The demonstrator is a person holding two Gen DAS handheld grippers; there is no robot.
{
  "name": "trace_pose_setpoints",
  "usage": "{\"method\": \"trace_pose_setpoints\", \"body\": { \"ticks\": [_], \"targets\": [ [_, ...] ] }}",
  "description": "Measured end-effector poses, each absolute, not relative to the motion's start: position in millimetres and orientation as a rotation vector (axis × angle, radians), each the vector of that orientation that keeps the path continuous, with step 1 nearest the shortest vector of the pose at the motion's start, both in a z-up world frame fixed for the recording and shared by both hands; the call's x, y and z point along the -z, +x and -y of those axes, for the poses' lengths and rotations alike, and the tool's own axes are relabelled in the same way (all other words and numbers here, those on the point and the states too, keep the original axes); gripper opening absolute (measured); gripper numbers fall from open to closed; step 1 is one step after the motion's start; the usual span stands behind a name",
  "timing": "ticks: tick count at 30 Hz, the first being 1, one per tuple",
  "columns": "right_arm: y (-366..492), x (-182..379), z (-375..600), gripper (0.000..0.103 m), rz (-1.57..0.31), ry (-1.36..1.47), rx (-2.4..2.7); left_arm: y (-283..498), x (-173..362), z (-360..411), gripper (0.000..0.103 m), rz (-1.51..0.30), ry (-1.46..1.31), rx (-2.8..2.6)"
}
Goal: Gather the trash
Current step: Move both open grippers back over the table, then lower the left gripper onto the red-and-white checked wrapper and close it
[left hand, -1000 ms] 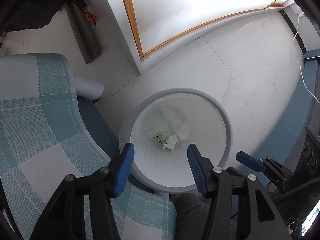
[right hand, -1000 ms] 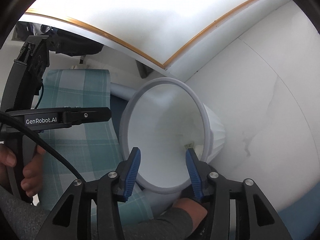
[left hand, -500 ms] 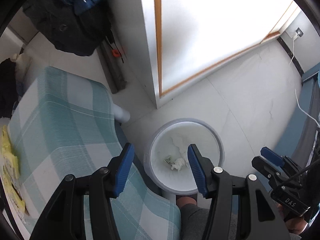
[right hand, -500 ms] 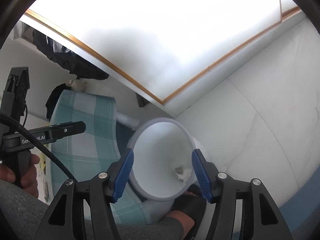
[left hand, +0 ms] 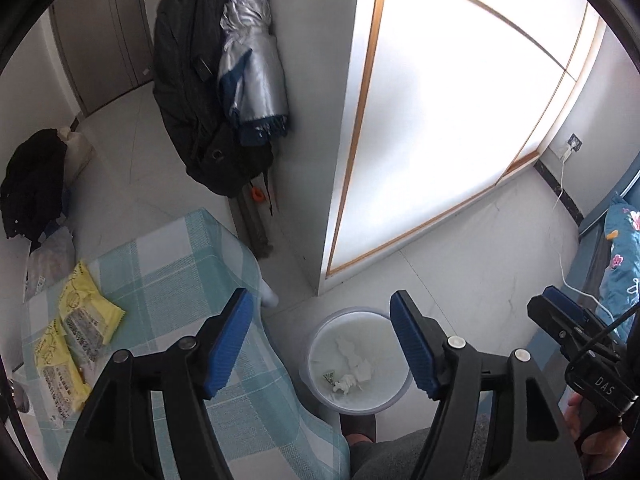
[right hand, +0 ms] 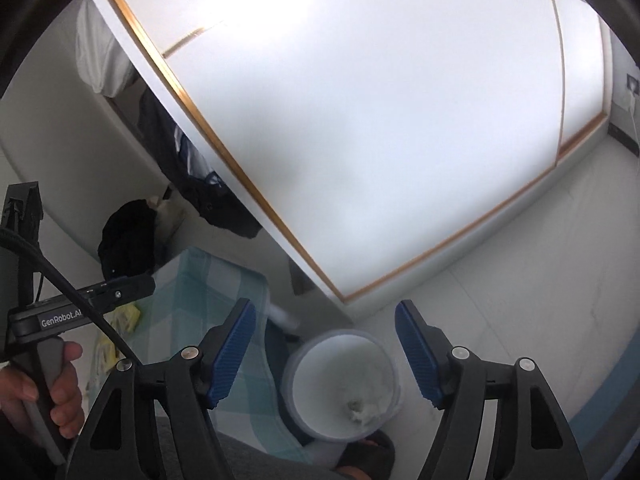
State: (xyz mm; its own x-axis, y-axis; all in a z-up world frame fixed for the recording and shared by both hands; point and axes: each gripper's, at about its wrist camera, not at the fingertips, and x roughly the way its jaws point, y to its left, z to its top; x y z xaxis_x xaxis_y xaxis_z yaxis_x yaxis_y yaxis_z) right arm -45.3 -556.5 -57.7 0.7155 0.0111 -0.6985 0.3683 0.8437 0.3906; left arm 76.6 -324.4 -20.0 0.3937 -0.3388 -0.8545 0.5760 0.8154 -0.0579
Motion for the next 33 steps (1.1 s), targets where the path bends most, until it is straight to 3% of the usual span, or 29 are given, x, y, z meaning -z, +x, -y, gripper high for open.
{"method": "trace_pose_setpoints", "body": {
  "ticks": [7,11,17,23,28,33],
  "targets": [
    [-43,-12,513,0.079,-0.611,0.424,0.167,75,-16,276,0.069,-0.889,0.201,0.512],
    [-44,-37,488,0.08,-0.556,0.382,0.113,76,-32,235,0.08,-0.845,0.13,0.438],
    [-36,-65,428,0.085,-0.481,0.337,-0.006,67,-55,181,0.083,-0.769,0.074,0.337],
    [-31,-81,380,0.092,-0.438,0.273,-0.115,48,-70,135,0.091,-0.689,0.045,0.233],
    [-25,-80,347,0.093,-0.439,0.256,-0.176,41,-67,101,0.097,-0.657,0.004,0.171],
    [-14,-75,307,0.098,-0.442,0.22,-0.208,48,-53,64,0.099,-0.641,-0.045,0.135]
  ]
}}
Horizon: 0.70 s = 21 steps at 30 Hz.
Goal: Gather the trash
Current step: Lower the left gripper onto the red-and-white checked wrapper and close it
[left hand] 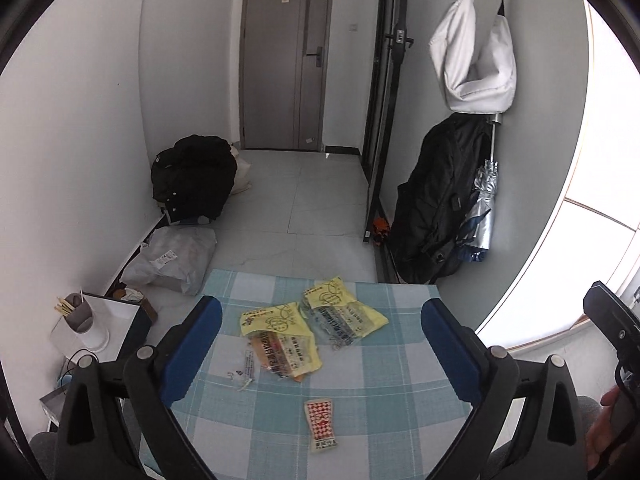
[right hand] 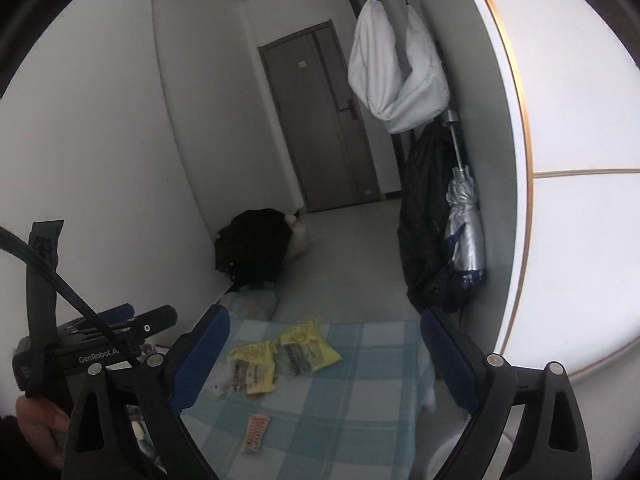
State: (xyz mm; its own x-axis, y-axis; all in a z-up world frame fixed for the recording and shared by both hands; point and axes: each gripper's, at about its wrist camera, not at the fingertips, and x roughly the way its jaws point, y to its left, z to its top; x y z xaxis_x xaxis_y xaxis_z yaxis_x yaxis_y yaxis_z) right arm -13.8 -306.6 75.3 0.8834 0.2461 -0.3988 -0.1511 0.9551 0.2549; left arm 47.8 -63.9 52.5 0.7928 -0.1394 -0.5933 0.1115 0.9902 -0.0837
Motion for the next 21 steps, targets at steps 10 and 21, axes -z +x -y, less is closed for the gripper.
{"method": "trace_pose_setpoints", "body": {
  "ticks": [10,21],
  "targets": [
    [36,-53,246,0.102,-0.504,0.144,-0.26,76,16,15,0.099,-0.764,-0.11,0.141],
    [71,-9,225,0.102,-0.564,0.1,-0.274,93,82,10,0.099,-0.996,-0.12,0.198]
  ]
}}
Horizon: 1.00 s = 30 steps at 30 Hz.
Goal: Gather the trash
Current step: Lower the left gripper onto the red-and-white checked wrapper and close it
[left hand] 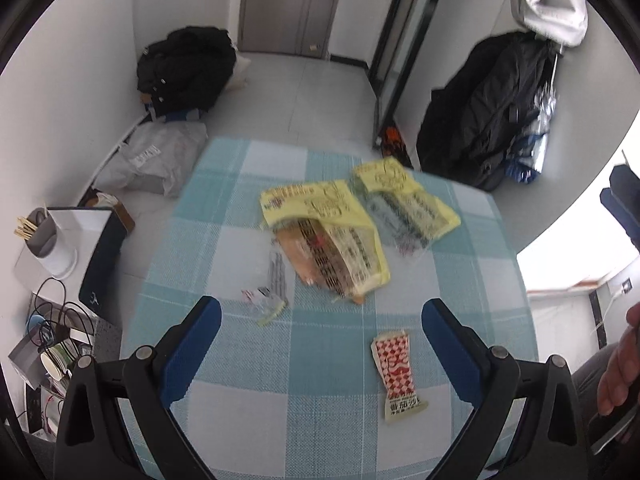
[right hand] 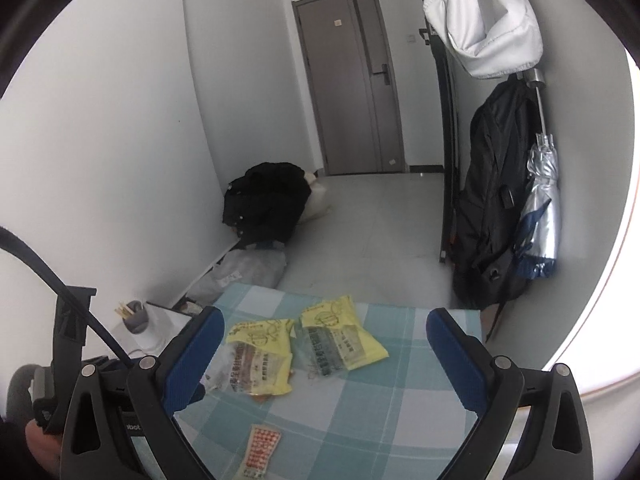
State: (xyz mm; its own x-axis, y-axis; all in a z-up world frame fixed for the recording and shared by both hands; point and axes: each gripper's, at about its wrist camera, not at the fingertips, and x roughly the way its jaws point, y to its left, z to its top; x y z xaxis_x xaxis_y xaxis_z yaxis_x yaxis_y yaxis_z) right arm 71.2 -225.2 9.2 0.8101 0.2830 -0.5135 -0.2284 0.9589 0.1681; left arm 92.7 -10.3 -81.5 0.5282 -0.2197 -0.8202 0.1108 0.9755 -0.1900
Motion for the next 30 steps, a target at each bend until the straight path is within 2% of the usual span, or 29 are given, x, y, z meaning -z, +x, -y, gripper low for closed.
{"method": "trace_pose_setpoints", "body": {
  "ticks": [9,22,27,30],
  "targets": [
    [80,-2,240,0.102,-0.591,0.132,-0.253,91,119,36,0.099,-1.132,-0.034,0.252],
    [79,-3,254,0.102,-0.601,0.172,-0.24,77,139,64,0.099,-1.17,0.157,0.233],
    [76,-3,258,0.102,-0.601,0.174,-0.23,65,137,69,0.095,-1.153,0.179,0.252],
    [74,-2,261,0.102,-0.6,0.174,-0.225,63,134,69,0.086,-1.158,0.165,0.255]
  ]
}}
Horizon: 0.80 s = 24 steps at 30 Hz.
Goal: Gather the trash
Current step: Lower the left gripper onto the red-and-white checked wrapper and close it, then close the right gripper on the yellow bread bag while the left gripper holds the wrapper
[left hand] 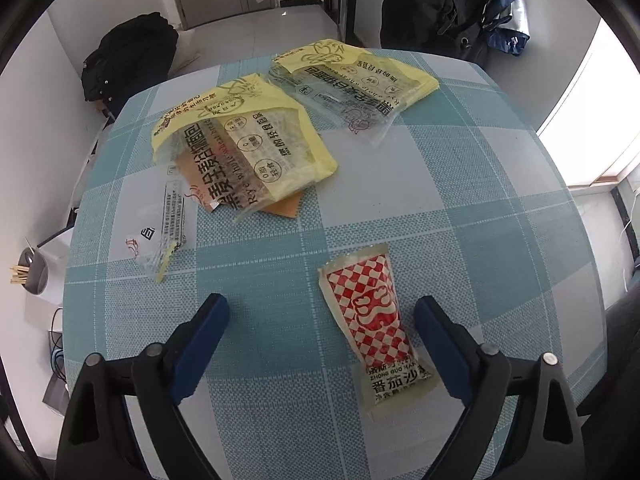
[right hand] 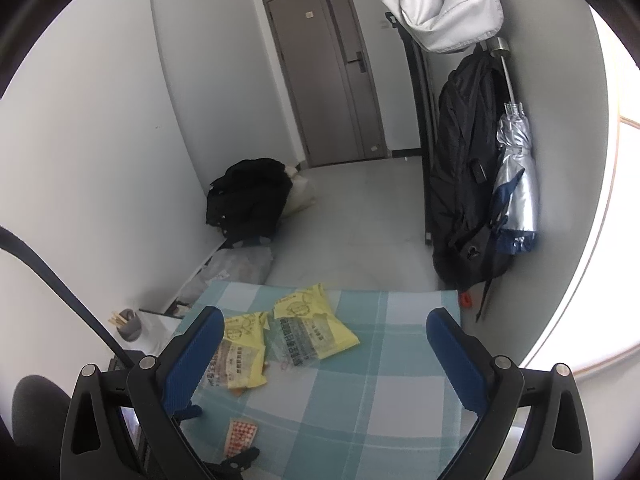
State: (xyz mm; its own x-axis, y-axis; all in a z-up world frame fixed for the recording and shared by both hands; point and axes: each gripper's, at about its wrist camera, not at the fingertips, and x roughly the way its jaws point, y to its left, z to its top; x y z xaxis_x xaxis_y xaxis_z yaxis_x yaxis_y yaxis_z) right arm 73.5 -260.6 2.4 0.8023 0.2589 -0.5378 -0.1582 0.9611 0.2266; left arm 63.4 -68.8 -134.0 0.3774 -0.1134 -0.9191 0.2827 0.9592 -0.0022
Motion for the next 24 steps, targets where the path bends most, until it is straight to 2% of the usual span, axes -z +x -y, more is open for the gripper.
{"method": "trace_pose_setpoints", "body": {
  "ticks": [2,3,5,7,18,22,24],
  "targets": [
    [73,-2,262,0.102,-0.603,0.177,-0.222,60,129,71,0.063,-1.15,0.167,0.27],
    [73,-2,263,0.102,-0.605,0.179,-0.221,59,128,73,0.057,-1.15,0.17,0.28],
    [72,-1,264,0.102,-0.605,0.181,-0.218,57,126,77,0.038,-1.151,0.178,0.308],
    [71,-1,265,0.102,-0.609,0.184,-0.214,55,125,77,0.027,-1.156,0.173,0.329],
    [64,0,263,0.102,-0.606,0.161,-0.212,55,123,60,0.017,-1.196,0.009,0.338],
    [63,3,259,0.102,-0.616,0.135,-0.208,51,118,51,0.008,-1.202,-0.057,0.347],
    [63,4,258,0.102,-0.621,0.134,-0.207,48,118,43,0.008,-1.213,-0.081,0.344]
  ]
}}
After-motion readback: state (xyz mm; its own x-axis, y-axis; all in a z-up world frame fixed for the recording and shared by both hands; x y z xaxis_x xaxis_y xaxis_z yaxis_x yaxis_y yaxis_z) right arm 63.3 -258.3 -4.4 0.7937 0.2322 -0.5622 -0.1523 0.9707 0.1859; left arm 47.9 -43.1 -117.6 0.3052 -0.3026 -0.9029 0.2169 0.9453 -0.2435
